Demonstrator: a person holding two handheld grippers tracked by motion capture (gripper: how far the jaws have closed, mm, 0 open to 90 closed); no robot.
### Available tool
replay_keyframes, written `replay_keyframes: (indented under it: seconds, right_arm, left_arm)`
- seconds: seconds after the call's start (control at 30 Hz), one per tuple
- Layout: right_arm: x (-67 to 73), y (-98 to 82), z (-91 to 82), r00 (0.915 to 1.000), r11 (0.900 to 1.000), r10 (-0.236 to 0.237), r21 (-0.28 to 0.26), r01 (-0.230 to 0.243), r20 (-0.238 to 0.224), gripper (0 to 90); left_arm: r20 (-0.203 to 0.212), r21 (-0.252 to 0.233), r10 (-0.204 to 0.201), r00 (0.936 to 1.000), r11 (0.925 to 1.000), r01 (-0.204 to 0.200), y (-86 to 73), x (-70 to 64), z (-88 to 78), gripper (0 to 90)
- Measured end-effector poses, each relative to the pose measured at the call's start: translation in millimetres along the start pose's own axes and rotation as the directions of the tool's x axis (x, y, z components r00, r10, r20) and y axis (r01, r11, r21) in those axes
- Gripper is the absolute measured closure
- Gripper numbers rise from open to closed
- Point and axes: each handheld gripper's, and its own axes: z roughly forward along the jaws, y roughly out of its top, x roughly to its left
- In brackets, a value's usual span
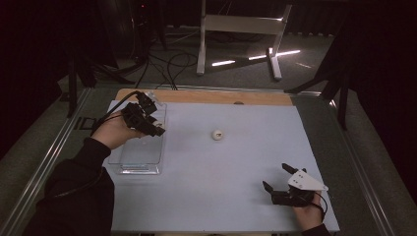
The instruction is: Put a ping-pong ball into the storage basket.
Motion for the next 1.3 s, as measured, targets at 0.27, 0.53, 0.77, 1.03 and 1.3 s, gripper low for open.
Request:
replay_keyframes:
  seconds: [0.27,0.53,0.77,1.03,1.3]
  right_arm:
    - [-0.1,-0.1,0.0,1.0000,1.000,0.001,-0.001,-0.001,-0.001,8.5]
    - [-0.2,-0.2,-0.1,1.0000,1.000,0.002,0.000,-0.002,-0.001,8.6]
    - [-0.1,-0.3,0.2,1.0000,1.000,0.000,0.002,0.000,-0.002,8.6]
    - [-0.5,-0.5,0.0,1.0000,1.000,0.001,0.003,-0.001,-0.001,8.6]
    - [-0.6,-0.5,-0.3,1.0000,1.000,0.001,0.001,-0.001,0.000,8.6]
  left_arm:
    - [-0.021,-0.019,-0.071,0.9972,0.9973,0.071,-2.9,12.4,6.4,52.2]
    - [-0.053,-0.021,-0.139,0.9889,0.9902,0.138,-6.5,22.5,15.5,52.2]
    - [-0.065,-0.020,-0.179,0.9817,0.9838,0.178,-8.8,27.5,24.7,52.2]
    - [-0.061,-0.002,-0.212,0.9754,0.9772,0.212,-11.1,31.9,36.8,52.2]
    - [-0.062,0.026,-0.233,0.9705,0.9716,0.235,-16.1,37.6,47.9,52.2]
